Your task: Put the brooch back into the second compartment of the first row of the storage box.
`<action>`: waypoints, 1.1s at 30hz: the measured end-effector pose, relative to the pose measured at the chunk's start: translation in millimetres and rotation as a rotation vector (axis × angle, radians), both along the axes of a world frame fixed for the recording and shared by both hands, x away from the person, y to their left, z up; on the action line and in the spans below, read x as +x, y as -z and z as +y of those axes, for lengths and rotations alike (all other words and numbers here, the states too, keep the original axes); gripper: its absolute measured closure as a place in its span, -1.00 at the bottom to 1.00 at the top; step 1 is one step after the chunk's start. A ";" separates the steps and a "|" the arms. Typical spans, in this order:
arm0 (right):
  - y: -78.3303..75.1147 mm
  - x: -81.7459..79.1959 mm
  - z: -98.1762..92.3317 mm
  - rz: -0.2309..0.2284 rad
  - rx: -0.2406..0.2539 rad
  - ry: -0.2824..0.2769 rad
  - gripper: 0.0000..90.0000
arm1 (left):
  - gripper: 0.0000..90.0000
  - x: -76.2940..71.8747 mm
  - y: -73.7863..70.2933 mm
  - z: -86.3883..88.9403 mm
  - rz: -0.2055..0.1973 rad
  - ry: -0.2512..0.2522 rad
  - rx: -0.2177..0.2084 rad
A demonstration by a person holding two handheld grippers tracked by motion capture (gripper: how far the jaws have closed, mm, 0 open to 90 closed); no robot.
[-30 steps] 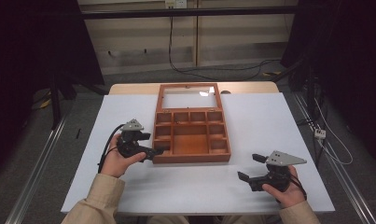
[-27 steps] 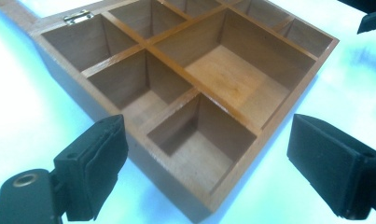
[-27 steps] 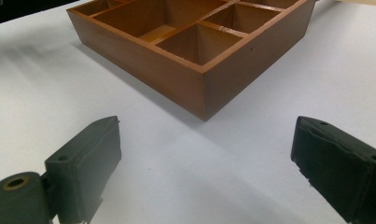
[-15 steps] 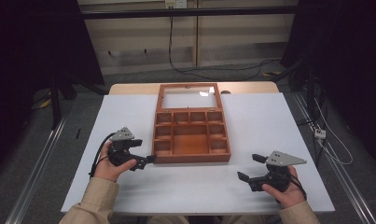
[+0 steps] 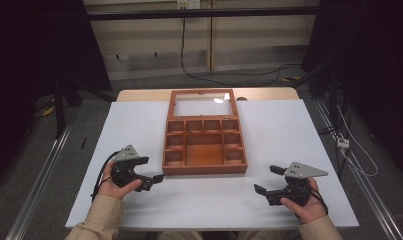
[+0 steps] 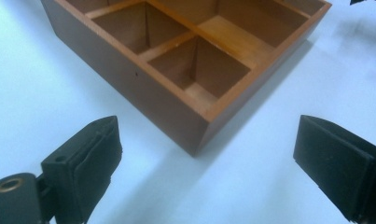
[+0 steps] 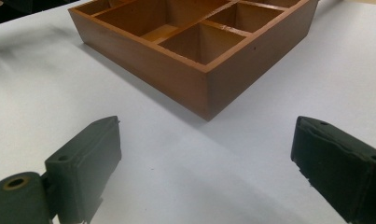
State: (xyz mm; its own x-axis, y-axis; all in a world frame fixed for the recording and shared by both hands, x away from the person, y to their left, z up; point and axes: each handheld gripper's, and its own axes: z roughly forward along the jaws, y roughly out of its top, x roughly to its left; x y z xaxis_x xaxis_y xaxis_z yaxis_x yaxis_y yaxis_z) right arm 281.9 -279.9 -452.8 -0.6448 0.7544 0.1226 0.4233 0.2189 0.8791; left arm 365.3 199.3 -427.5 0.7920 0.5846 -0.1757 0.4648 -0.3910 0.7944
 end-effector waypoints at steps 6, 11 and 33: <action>-0.3 -0.3 -0.6 0.001 0.001 0.003 -0.81 | -0.83 -4.9 2.6 6.0 -0.012 -0.018 -0.017; 0.2 -0.2 0.0 0.001 -0.002 0.000 -0.81 | -0.83 -7.3 6.9 9.1 0.003 -0.019 -0.008; -0.6 -0.4 0.2 -0.002 -0.004 -0.001 -0.81 | -0.83 -20.2 14.4 28.7 -0.009 -0.045 -0.031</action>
